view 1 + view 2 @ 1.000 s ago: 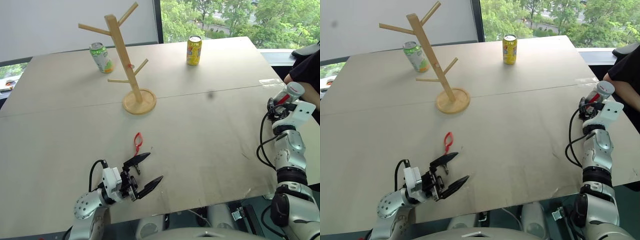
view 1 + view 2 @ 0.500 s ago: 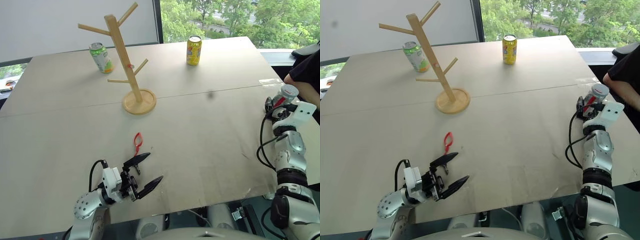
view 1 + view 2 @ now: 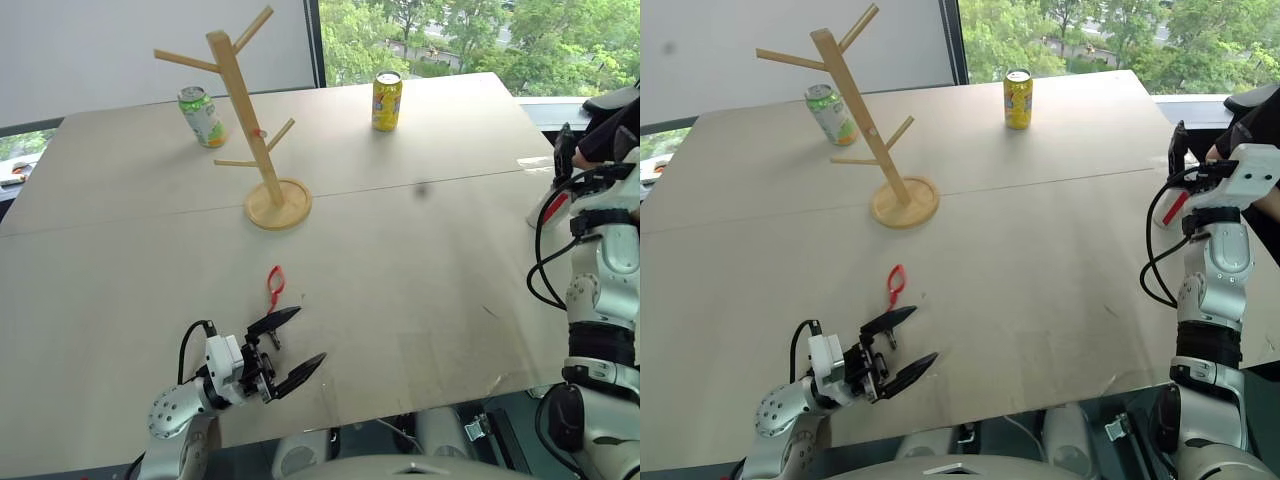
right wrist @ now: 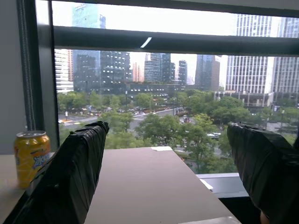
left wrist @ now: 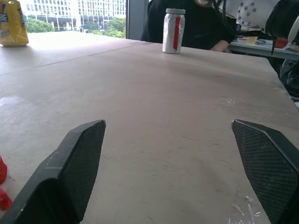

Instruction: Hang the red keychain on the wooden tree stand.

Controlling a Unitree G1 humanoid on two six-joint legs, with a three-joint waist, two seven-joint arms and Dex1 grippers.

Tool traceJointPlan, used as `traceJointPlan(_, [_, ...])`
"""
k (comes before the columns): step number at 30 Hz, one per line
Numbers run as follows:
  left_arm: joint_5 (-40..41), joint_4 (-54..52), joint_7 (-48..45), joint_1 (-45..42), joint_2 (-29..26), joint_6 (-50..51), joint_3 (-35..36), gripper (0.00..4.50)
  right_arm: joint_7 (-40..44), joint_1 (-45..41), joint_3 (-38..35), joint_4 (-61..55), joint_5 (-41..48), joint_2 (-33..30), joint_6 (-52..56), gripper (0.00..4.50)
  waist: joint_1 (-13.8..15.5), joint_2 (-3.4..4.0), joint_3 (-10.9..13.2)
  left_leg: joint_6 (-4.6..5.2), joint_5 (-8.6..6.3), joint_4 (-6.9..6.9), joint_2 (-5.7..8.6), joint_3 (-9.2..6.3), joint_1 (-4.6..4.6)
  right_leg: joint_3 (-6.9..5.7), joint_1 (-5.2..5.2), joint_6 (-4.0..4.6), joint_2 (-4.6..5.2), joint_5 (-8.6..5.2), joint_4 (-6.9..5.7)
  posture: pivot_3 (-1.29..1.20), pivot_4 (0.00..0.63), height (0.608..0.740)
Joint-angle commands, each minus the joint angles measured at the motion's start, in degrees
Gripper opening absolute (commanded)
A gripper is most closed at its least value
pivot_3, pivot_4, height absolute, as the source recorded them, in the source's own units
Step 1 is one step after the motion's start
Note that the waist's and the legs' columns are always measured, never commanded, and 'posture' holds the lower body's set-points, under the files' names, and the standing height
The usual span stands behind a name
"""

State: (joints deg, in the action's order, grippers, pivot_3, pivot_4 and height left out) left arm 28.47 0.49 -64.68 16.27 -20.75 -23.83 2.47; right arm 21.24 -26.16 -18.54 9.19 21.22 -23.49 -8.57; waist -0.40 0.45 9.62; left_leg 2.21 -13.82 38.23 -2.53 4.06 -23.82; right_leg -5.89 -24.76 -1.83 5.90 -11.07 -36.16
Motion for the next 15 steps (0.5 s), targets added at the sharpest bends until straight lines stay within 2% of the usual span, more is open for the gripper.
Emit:
traceJointPlan(1, [0.24, -3.52, 6.58, 0.64, 2.17, 2.03, 1.37, 4.5, 13.44, 5.75, 4.85, -9.12, 6.67, -2.74, 5.64, 4.39, 0.03, 0.0, 0.0, 0.02, -0.01, -0.01, -0.01, -0.01, 0.0, 0.01, 0.0, 0.0, 0.0, 0.0, 0.0, 0.0, 0.15, 0.74])
traceJointPlan(4, [-4.22, -11.91, 23.22, 1.96, 6.66, 7.99, 4.3, 4.5, 26.97, 14.81, 8.74, -14.06, 10.72, -7.86, 10.18, 4.39, 0.75, -0.13, 0.05, 0.14, -0.09, 0.02, -0.09, -0.08, -0.05, 0.03, 0.03, -0.02, 0.07, 0.01, 0.1, 0.0, 0.15, 0.74])
traceJointPlan(8, [-7.26, -23.97, 39.01, 4.07, 9.84, 20.93, 5.04, 4.5, 37.0, 20.59, 11.26, -16.52, 11.15, -13.14, 11.06, 4.39, 0.97, -0.38, 0.19, 0.31, -0.2, 0.12, -0.03, 0.02, -0.04, 0.25, 0.06, -0.09, 0.1, 0.05, 0.21, 0.0, 0.15, 0.74])
traceJointPlan(12, [-11.37, -32.89, 49.77, 4.91, 10.57, 33.37, 4.1, 4.5, 44.68, 23.97, 13.45, -17.52, 10.23, -15.35, 9.42, 4.39, 1.0, -0.64, 0.22, 0.3, -0.21, 0.15, -0.06, 0.01, 0.04, 0.3, 0.06, -0.14, 0.05, 0.07, 0.21, 0.0, 0.15, 0.74])
traceJointPlan(15, [-13.66, -36.48, 54.24, 4.25, 10.02, 41.4, 3.39, 4.5, 47.79, 24.56, 14.22, -15.97, 9.0, -14.8, 6.4, 4.39, 1.17, -0.68, 0.24, 0.29, -0.21, 0.14, -0.03, -0.03, 0.03, 0.27, 0.05, -0.13, -0.02, 0.06, 0.21, 0.0, 0.15, 0.74])
